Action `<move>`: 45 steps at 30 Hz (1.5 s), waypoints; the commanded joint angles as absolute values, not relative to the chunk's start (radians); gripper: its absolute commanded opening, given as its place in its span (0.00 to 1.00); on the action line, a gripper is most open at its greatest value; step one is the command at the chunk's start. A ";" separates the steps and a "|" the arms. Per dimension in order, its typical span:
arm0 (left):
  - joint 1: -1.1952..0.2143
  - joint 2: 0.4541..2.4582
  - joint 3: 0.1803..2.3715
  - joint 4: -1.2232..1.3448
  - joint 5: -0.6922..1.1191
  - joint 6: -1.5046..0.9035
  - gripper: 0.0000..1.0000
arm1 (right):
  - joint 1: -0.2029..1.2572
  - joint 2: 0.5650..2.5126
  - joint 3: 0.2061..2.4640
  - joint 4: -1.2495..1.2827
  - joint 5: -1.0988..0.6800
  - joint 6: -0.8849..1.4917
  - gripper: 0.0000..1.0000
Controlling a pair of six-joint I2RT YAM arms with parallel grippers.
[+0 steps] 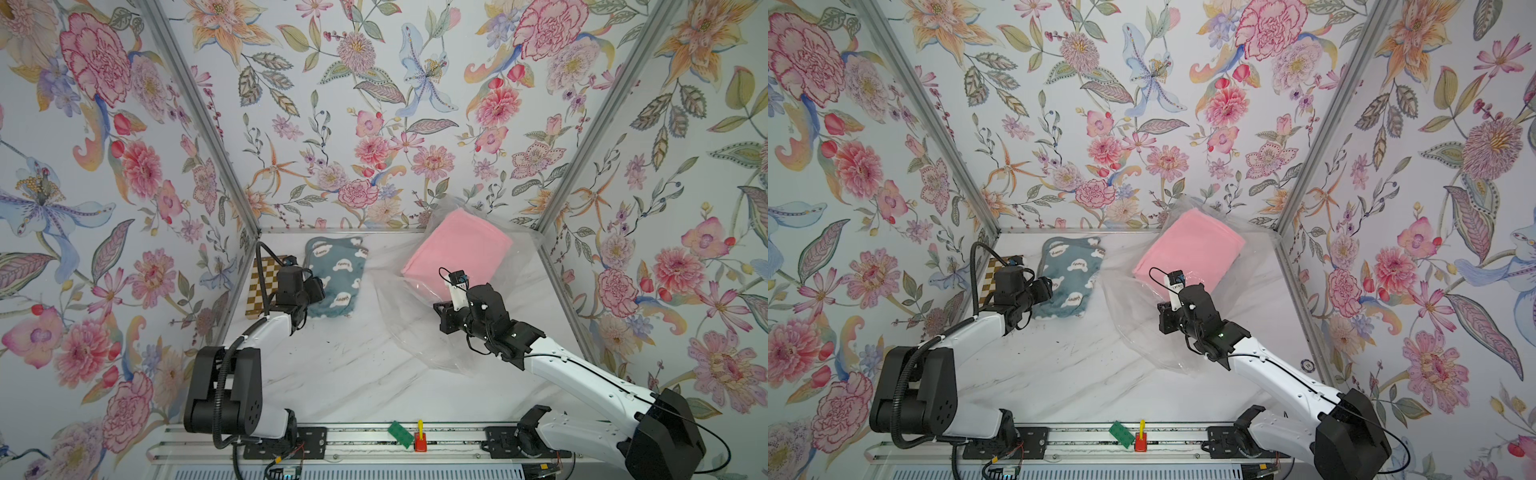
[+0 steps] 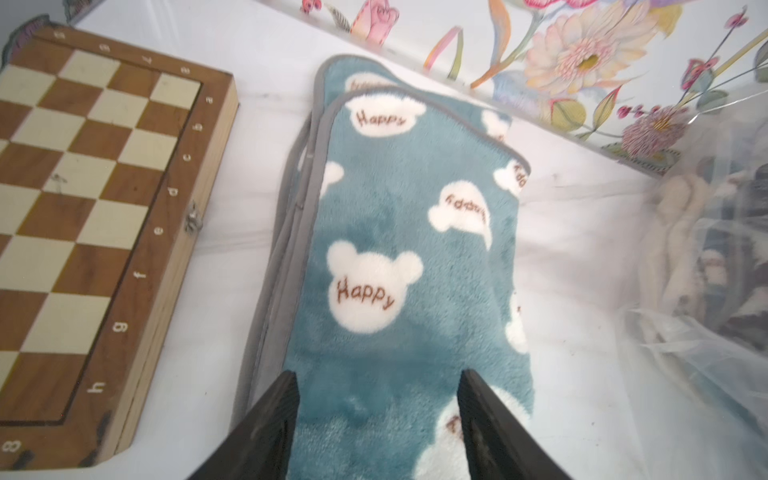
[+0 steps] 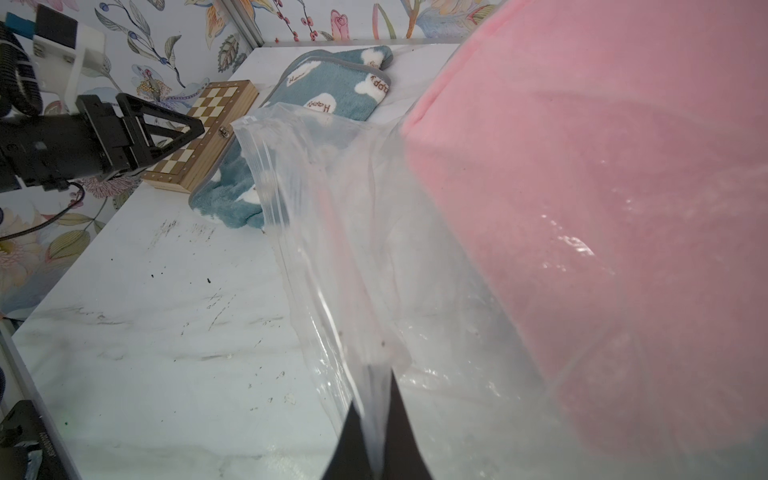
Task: Take the blanket out of the vacuum bag
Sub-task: Place the blanket at the center of the board, then take out the blanket from the vacuum bag.
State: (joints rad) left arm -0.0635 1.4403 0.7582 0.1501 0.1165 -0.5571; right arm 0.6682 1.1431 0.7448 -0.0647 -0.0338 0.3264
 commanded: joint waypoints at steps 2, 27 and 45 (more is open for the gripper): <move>-0.069 1.404 0.755 0.116 0.158 -0.536 0.64 | 0.669 1.123 0.748 -0.058 -0.023 0.315 0.00; -0.564 1.049 0.488 0.365 0.114 -0.863 0.66 | 0.686 1.102 0.782 -0.096 0.002 0.306 0.00; -0.902 1.411 0.502 0.921 0.000 -1.189 0.65 | 0.696 1.094 0.834 -0.075 -0.040 0.244 0.00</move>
State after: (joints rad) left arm -0.8845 1.3605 0.4732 0.8268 0.0444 -1.1419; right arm 0.6815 1.1141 0.7959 -0.0921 -0.0181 0.2764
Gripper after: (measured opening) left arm 0.649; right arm 0.047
